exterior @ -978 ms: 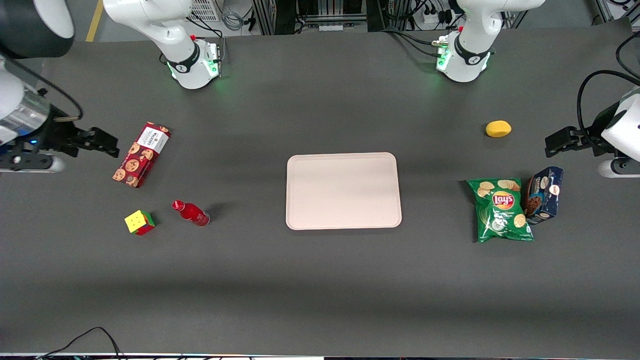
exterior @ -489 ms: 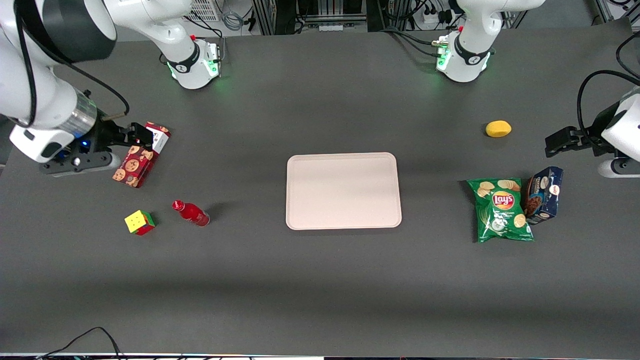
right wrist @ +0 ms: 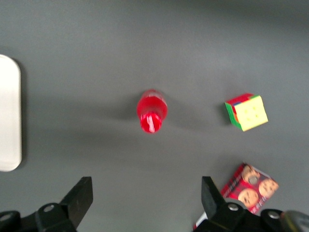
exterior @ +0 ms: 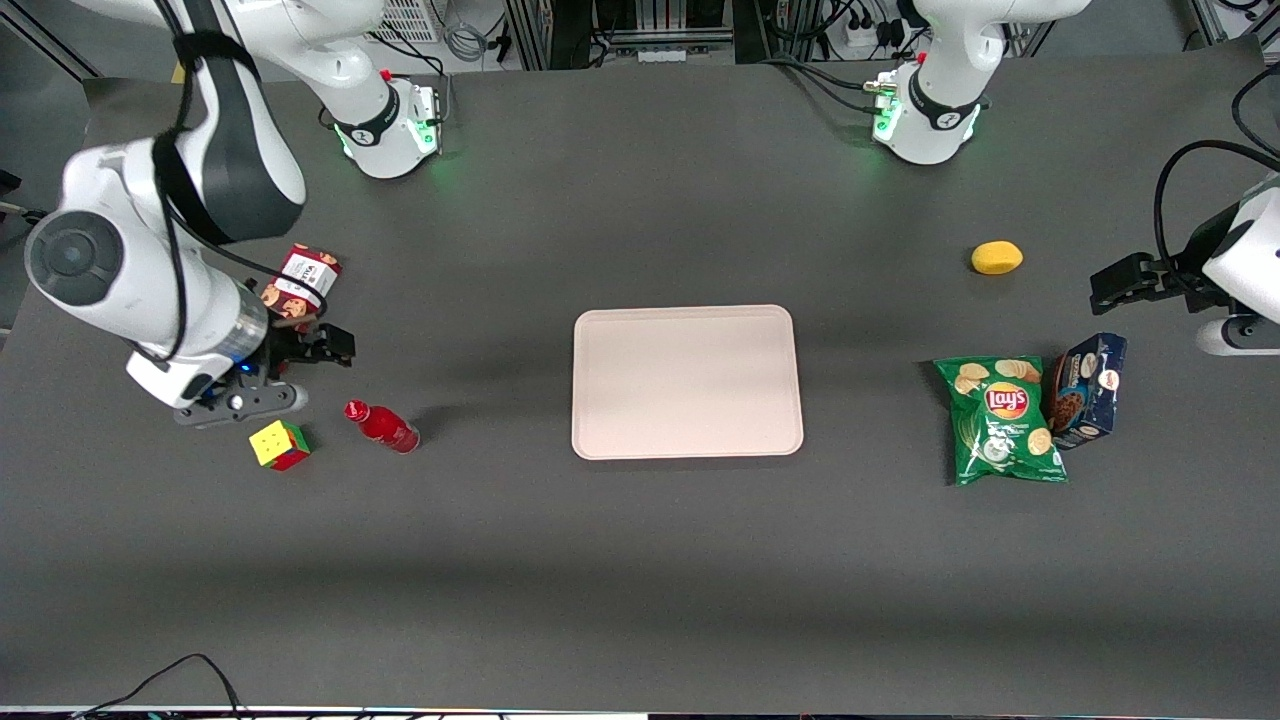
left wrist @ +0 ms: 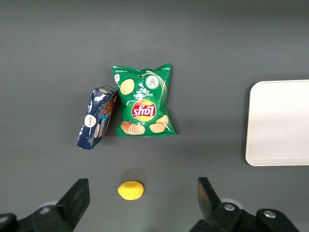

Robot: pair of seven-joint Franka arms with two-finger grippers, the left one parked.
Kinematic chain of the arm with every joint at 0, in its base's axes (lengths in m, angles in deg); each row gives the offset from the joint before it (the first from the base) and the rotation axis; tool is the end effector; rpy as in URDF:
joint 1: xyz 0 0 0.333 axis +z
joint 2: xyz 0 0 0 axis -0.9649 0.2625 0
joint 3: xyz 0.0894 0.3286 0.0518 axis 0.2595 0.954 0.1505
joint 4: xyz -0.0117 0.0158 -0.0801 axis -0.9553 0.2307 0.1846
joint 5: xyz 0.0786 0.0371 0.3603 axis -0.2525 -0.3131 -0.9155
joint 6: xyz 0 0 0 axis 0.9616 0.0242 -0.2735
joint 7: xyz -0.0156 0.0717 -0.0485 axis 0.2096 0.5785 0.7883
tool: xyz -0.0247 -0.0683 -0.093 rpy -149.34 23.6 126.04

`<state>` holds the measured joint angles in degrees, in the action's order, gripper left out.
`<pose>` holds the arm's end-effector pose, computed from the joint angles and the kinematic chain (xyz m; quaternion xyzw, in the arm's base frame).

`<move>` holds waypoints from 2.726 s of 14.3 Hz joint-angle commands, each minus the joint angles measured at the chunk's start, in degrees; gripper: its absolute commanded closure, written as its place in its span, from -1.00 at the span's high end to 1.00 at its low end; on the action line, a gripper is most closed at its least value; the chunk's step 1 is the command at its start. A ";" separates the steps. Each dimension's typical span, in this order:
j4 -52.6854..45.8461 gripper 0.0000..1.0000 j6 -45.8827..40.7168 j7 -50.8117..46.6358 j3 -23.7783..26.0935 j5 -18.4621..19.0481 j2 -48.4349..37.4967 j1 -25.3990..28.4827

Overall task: Place coke bottle on tray
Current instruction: 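Move the open right gripper down over the red Coca-Cola bottle, then close the right gripper around the bottle's body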

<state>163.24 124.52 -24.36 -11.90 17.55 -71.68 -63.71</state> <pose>0.5716 0.0976 0.4673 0.9953 0.0810 -0.0470 0.0230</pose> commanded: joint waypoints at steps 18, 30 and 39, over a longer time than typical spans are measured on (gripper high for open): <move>10.81 1.00 23.98 6.09 -0.18 0.08 6.68 -0.79; 11.59 1.00 29.08 5.83 -0.09 -0.61 7.73 -0.79; 12.47 0.87 26.79 6.09 -0.09 -1.85 7.65 -0.97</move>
<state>175.87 151.97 -19.52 -12.07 16.93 -63.97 -64.32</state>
